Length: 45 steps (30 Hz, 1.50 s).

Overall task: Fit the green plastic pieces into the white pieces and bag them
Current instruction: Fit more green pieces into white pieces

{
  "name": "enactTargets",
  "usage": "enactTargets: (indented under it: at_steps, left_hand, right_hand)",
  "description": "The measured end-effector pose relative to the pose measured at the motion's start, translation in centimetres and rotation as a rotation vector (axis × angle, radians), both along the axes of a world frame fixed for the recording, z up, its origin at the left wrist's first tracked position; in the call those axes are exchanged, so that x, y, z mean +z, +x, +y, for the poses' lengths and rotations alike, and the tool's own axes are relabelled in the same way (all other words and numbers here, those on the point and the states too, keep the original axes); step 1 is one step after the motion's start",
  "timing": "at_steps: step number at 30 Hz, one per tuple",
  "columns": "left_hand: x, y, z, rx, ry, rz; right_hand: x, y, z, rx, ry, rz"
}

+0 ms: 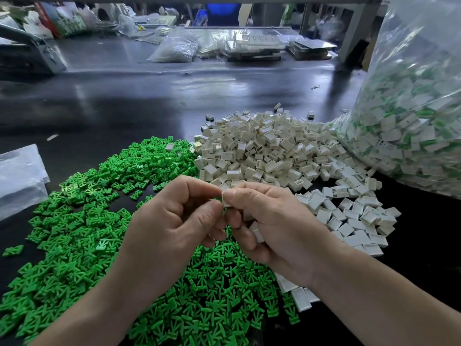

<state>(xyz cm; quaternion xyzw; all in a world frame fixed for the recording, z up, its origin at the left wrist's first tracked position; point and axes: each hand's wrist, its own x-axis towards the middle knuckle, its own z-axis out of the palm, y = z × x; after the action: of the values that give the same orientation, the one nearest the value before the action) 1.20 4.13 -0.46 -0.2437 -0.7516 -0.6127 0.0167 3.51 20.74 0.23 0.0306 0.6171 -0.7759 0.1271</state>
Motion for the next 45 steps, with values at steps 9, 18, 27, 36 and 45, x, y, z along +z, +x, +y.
enactTargets:
  at_steps: [9, 18, 27, 36, 45]
  left_hand:
    - [-0.2, -0.1, -0.3, 0.179, -0.205, 0.2]
    - [-1.1, -0.9, 0.7, -0.117, -1.047, 0.519]
    - [-1.7, -1.7, 0.5, 0.057, -0.73, 0.596]
    - [0.1, -0.1, 0.3, 0.195, -0.161, 0.267]
    - [0.9, -0.6, -1.2, 0.238, -0.625, 0.423]
  right_hand:
    - [0.6, -0.3, 0.8, 0.042, -0.262, -0.018]
    - [1.1, -1.3, 2.5, -0.103, -0.488, -0.042]
    - [0.7, -1.2, 2.3, -0.098, -0.27, -0.012]
    - [0.5, -0.4, 1.2, 0.064, 0.049, -0.052]
    - [0.7, -0.5, 1.4, 0.027, -0.114, -0.058]
